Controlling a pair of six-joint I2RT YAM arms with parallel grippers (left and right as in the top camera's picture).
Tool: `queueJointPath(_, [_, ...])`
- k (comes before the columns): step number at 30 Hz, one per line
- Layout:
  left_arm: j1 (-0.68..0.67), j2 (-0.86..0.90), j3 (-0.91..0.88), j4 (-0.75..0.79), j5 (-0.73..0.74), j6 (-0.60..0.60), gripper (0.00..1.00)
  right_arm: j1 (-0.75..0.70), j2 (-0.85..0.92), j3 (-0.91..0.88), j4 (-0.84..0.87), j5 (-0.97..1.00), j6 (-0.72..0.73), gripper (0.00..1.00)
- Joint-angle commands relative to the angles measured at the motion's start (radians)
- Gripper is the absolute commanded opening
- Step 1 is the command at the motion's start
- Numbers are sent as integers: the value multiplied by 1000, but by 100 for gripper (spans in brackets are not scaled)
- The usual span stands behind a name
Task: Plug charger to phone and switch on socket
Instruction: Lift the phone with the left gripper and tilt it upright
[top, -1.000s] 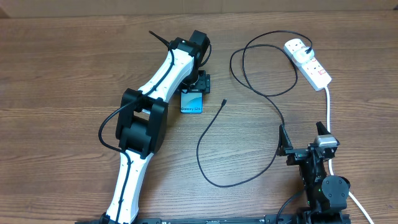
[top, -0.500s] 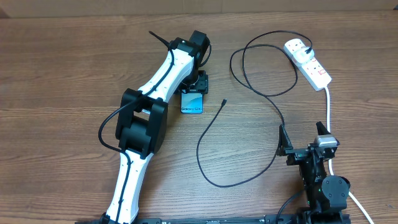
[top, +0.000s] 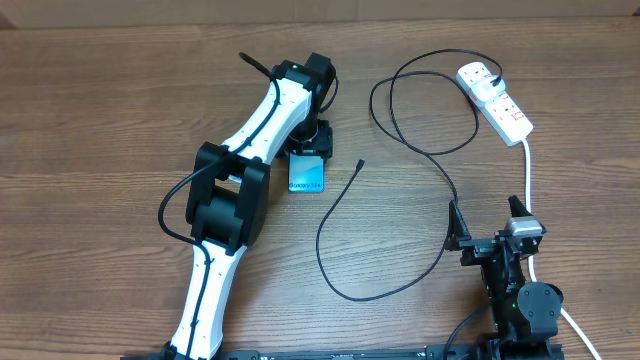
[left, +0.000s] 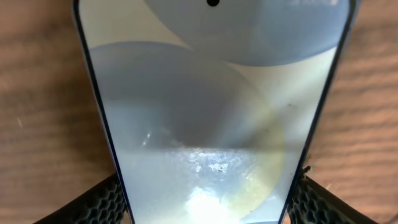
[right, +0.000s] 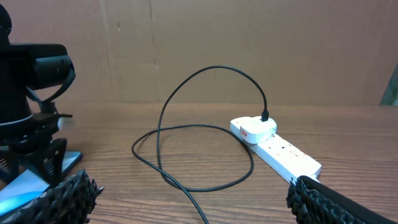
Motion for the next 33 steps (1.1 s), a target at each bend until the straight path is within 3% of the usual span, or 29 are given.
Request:
queueJointPath(1, [2,29,30,-40,33,4,70,5,-8,-10,6,5,-2,100])
queueJointPath(16, [20,29,225,-220,358,5,67,5,-8,-10,6,5,-2,100])
queueJointPath(33, [107,29,245,-266,1146,20,58,5,-8,-10,6,5,-2,100])
